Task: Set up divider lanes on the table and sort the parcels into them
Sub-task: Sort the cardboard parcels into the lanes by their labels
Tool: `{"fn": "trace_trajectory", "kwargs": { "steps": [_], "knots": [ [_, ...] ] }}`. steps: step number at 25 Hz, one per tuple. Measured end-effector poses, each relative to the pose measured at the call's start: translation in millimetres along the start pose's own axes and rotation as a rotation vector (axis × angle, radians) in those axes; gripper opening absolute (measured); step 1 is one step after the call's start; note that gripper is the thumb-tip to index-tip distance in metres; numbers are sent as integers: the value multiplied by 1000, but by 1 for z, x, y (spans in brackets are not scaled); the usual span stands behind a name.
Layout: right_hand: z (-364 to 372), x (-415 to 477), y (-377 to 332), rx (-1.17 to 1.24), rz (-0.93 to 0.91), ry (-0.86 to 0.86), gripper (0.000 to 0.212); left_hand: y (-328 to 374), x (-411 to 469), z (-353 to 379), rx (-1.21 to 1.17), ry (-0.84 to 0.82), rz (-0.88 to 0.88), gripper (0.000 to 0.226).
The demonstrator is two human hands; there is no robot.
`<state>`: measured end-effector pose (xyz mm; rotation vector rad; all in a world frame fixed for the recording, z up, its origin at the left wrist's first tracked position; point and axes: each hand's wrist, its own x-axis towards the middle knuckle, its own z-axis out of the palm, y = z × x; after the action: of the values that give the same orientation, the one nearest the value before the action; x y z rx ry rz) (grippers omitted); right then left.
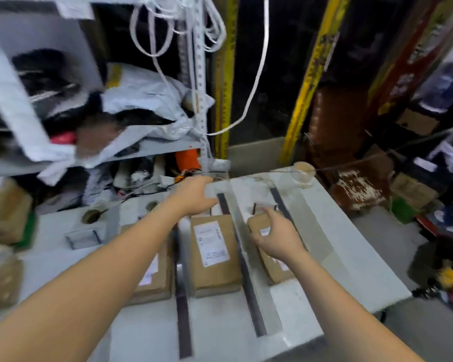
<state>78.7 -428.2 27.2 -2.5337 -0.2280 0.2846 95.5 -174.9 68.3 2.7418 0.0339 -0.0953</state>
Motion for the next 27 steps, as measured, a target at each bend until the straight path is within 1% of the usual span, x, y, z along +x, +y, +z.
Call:
{"fn": "trace_trajectory", "kwargs": {
  "steps": [3,5,7,11,14,15,17,19,21,23,25,26,27],
  "knots": [
    [7,6,-54,-104,-193,-58,82,-38,-61,-39,129,75,-171,68],
    [17,9,-90,-142,-290,-119,82,-64,-100,-58,184,95,-265,68],
    [31,7,-127,-149,-361,-170,81,-92,-140,-75,202,91,-365,68],
    [70,0,-198,-211,-502,-226,80,-145,-214,-102,174,192,-543,54],
    [104,-10,-254,-254,-595,-277,77,-186,-263,-116,211,203,-663,51],
    [116,-15,-273,-259,-617,-290,76,-201,-278,-120,215,205,-693,49],
    [142,-24,-311,-266,-653,-314,73,-234,-305,-128,205,222,-744,55],
    [168,-34,-351,-281,-682,-324,73,-270,-331,-139,203,239,-765,60],
    [194,-46,-392,-294,-707,-322,71,-309,-355,-148,209,235,-782,61],
    [227,-60,-438,-286,-730,-317,67,-355,-380,-162,216,237,-782,55],
    [258,-77,-478,-244,-752,-345,65,-397,-403,-175,202,256,-808,43],
    [275,-85,-497,-228,-758,-361,66,-418,-415,-181,182,274,-838,41],
    [293,-92,-519,-218,-760,-374,68,-442,-429,-188,153,293,-874,44]
  ]
}}
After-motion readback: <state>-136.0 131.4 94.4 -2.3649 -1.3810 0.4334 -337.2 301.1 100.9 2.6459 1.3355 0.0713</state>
